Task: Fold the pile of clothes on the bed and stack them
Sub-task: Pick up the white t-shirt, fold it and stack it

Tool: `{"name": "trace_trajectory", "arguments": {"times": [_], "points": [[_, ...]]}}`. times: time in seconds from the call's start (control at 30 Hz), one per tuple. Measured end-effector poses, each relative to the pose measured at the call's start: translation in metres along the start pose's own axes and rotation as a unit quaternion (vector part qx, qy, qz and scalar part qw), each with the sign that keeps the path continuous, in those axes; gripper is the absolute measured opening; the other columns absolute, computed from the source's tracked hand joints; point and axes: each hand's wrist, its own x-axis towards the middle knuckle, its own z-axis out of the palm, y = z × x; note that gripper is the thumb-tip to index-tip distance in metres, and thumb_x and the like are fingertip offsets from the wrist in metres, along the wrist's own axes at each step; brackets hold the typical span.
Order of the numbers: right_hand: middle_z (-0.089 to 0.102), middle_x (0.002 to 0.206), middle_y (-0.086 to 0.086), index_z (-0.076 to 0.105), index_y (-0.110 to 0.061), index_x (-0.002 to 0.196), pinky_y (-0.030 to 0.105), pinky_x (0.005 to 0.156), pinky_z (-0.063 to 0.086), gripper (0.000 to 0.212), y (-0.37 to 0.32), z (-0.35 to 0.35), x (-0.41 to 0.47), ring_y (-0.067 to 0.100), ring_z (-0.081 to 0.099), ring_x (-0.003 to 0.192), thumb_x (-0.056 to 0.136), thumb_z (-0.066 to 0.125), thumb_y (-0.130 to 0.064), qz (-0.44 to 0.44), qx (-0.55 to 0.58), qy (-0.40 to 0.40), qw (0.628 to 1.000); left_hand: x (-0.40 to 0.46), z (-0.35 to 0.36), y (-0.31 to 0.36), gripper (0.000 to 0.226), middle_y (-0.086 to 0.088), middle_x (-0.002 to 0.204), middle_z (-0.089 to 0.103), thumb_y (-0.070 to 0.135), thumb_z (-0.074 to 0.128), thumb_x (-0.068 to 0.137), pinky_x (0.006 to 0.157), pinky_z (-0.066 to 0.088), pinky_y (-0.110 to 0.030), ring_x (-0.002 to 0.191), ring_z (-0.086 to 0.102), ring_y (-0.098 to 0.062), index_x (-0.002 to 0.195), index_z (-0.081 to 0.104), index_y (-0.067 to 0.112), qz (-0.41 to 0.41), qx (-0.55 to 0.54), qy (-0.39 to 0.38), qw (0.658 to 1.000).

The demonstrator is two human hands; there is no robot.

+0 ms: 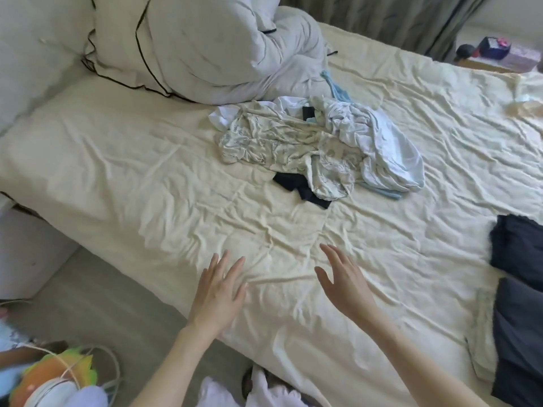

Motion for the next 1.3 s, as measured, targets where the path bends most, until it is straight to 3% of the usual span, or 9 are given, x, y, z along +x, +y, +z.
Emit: {"name": "trace_trajectory", "arguments": {"times": [0.23,0.37,0.53,0.67,0.73,0.93,1.17,1.23,1.3], "points": [[0.039,0.147,0.005,0.034,-0.016,0.145,0.037,0.109,0.028,0.051,0.051,0.01,0.162,0.025,0.036,0.134,0.097,0.046,-0.031,0.041,-0.058,-0.056,0.996,0.121,0.032,-0.019,0.056,0.001,0.158,-0.01,0.035,0.033,0.1,0.116,-0.003,-0.034,0.145,-0.015,-0.018,0.151,0.008,0.032,-0.034,0.036,-0.102,0.994],[0.043,0.144,0.007,0.039,-0.015,0.142,0.04,0.107,0.03,0.048,0.087,-0.005,0.278,0.028,0.037,0.132,0.096,0.047,-0.027,0.052,-0.106,0.01,0.993,0.221,0.05,-0.017,0.056,0.0,0.158,-0.012,0.03,0.032,0.1,0.117,-0.003,-0.036,0.145,-0.015,-0.02,0.15,0.007,0.032,-0.012,0.082,-0.09,0.993],[0.016,0.158,0.008,0.021,-0.019,0.149,0.05,0.117,0.001,0.058,0.131,-0.02,0.395,0.026,0.004,0.147,0.097,0.042,-0.032,0.07,-0.228,0.06,0.969,0.35,0.073,0.004,0.068,-0.002,0.156,-0.022,0.039,0.039,0.098,0.116,-0.006,-0.046,0.143,-0.022,-0.022,0.149,-0.005,0.034,0.034,0.135,-0.118,0.983],[0.005,0.16,0.009,0.01,-0.016,0.152,0.049,0.116,0.002,0.069,0.152,-0.018,0.462,0.027,0.0,0.147,0.096,0.043,-0.039,0.076,-0.238,0.098,0.963,0.412,0.101,0.008,0.089,-0.004,0.154,-0.028,0.059,0.05,0.087,0.112,0.001,-0.058,0.142,-0.023,-0.025,0.147,-0.013,0.039,0.014,0.171,-0.166,0.971],[0.01,0.159,0.009,0.014,-0.014,0.151,0.049,0.116,0.009,0.065,0.159,-0.011,0.484,0.027,0.007,0.146,0.097,0.043,-0.033,0.083,-0.213,0.129,0.965,0.424,0.115,0.003,0.095,-0.004,0.154,-0.028,0.062,0.054,0.082,0.11,0.004,-0.06,0.142,-0.023,-0.025,0.147,-0.013,0.039,0.001,0.18,-0.186,0.966],[0.049,0.141,0.004,0.056,-0.015,0.13,0.038,0.101,0.033,0.036,0.18,-0.002,0.498,0.026,0.04,0.131,0.099,0.039,-0.02,0.034,-0.11,0.255,0.96,0.434,0.128,-0.001,0.097,-0.002,0.153,-0.031,0.062,0.055,0.081,0.11,0.005,-0.06,0.141,-0.026,-0.023,0.146,-0.014,0.041,-0.014,0.195,-0.183,0.963],[0.059,0.132,0.006,0.064,-0.009,0.12,0.035,0.097,0.039,0.029,0.163,-0.025,0.455,0.026,0.051,0.124,0.099,0.045,-0.017,0.015,0.02,0.265,0.964,0.448,0.092,0.014,0.087,-0.006,0.156,-0.02,0.052,0.054,0.087,0.113,0.018,-0.051,0.145,-0.013,-0.027,0.149,-0.004,0.036,-0.005,0.205,-0.273,0.94],[0.06,0.129,0.008,0.065,-0.008,0.12,0.034,0.096,0.041,0.029,0.152,-0.032,0.426,0.025,0.055,0.121,0.099,0.047,-0.019,0.03,0.06,0.289,0.955,0.448,0.072,0.021,0.074,-0.013,0.158,-0.009,0.044,0.051,0.093,0.116,0.017,-0.041,0.146,-0.003,-0.029,0.151,0.008,0.028,-0.01,0.163,-0.308,0.937],[0.065,0.121,0.01,0.066,-0.006,0.118,0.032,0.09,0.045,0.027,0.137,-0.039,0.393,0.024,0.061,0.112,0.098,0.05,-0.016,0.027,0.106,0.318,0.942,0.429,0.057,0.027,0.056,-0.014,0.158,0.005,0.037,0.048,0.096,0.114,0.02,-0.031,0.145,0.011,-0.026,0.147,0.029,0.025,-0.016,0.095,-0.283,0.954]]}}
